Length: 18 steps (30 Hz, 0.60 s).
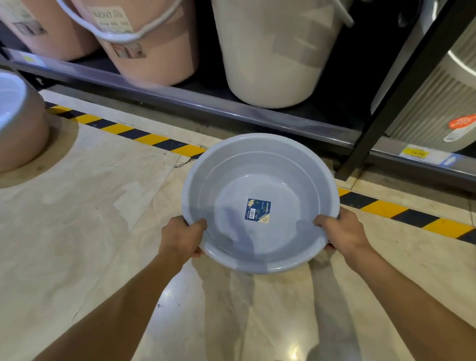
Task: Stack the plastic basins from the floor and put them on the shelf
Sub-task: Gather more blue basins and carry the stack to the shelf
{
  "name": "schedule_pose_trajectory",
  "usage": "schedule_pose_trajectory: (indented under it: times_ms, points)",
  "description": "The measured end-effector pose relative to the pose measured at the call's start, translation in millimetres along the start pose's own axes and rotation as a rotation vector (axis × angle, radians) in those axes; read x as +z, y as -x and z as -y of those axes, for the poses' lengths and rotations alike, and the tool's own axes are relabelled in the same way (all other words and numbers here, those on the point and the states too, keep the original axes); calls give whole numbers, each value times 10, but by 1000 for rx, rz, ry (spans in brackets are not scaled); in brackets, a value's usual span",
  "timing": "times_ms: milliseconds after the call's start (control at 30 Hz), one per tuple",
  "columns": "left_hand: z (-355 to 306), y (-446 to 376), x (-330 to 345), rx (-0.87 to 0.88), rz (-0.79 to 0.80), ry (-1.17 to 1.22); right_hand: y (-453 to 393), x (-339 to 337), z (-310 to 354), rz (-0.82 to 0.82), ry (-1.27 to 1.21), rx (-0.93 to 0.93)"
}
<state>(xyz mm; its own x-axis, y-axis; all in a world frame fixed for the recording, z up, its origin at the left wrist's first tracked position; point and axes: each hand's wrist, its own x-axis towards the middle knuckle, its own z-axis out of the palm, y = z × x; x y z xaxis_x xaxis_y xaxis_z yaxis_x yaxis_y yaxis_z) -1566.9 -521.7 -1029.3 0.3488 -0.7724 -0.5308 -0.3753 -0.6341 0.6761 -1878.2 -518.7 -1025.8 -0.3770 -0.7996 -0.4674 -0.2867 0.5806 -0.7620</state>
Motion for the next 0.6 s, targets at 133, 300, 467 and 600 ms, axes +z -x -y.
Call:
schedule_pose_trajectory:
  times_ms: [133, 300, 467, 600]
  points:
    - [-192, 142, -156, 37, -65, 23, 130, -71, 232, -44, 12, -21]
    - [-632, 704, -742, 56, -81, 8, 636, -353, 779, -12, -5, -30]
    - [-1276, 1682, -1780, -5, -122, 38, 1510, -765, 1955, 44, 35, -49]
    - [-2001, 2672, -2846, -63, -187, 101, 2452, -1178, 3237, 125, 43, -101]
